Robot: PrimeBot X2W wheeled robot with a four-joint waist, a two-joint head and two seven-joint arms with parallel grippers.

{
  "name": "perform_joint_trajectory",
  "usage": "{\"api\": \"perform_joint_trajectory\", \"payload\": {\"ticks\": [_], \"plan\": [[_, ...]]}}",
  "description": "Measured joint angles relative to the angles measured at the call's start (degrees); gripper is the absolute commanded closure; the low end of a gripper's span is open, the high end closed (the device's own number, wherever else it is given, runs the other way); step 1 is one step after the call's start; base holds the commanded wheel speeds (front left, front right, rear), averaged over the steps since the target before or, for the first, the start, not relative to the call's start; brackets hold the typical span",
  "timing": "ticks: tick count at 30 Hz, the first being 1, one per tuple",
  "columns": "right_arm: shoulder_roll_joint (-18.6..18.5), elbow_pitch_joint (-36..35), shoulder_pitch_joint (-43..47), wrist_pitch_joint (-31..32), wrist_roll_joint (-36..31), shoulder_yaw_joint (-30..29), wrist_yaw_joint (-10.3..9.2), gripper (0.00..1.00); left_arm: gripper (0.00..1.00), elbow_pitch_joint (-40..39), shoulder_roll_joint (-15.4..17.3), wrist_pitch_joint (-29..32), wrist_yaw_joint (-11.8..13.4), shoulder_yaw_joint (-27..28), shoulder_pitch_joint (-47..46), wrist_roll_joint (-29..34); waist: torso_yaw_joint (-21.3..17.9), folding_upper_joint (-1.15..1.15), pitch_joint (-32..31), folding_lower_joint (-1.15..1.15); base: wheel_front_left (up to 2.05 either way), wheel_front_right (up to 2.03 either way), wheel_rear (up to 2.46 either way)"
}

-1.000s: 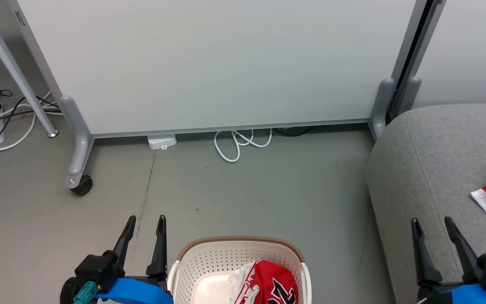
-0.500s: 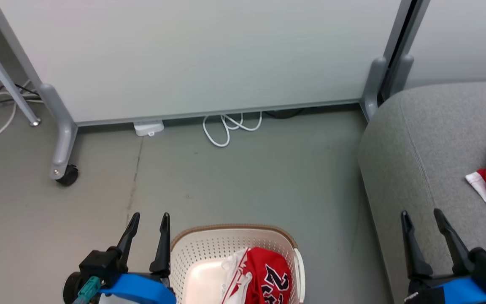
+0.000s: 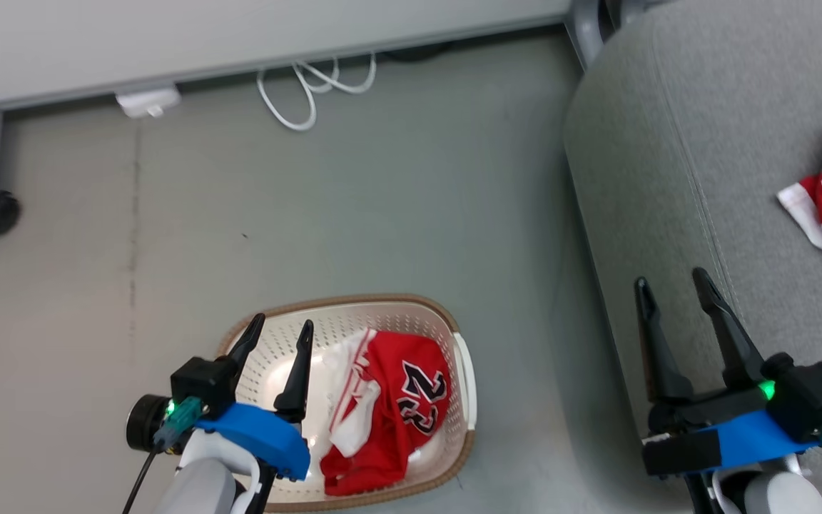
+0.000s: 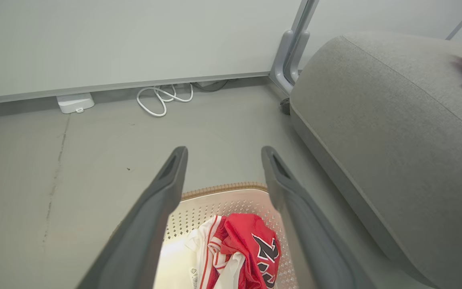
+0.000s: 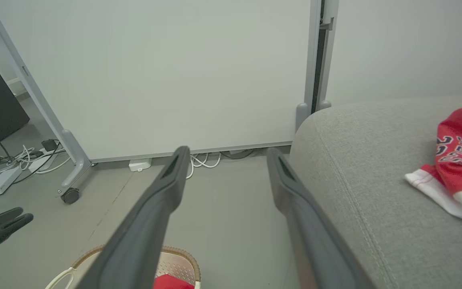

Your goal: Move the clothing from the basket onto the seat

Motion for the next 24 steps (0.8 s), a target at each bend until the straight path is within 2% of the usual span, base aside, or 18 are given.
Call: {"api": "perform_joint_trajectory", "payload": {"ticks": [11, 24], "plan": [[-0.02, 0.93, -7.51, -3.03, 2.07, 6.14, 0.0, 0.0, 0.0, 14.97, 3.05, 1.14, -0.01, -5.93, -11.41, -2.76, -7.88, 0.0, 12.21, 0.0, 0.0, 0.0, 0.0], [-0.01, 2.83, -12.46, -5.01, 6.49, 12.7, 0.0, 0.0, 0.0, 25.4, 5.41, 4.53, -0.01, -5.78, -17.0, -4.98, -16.8, 0.0, 24.19, -0.01, 0.0, 0.0, 0.0]]}}
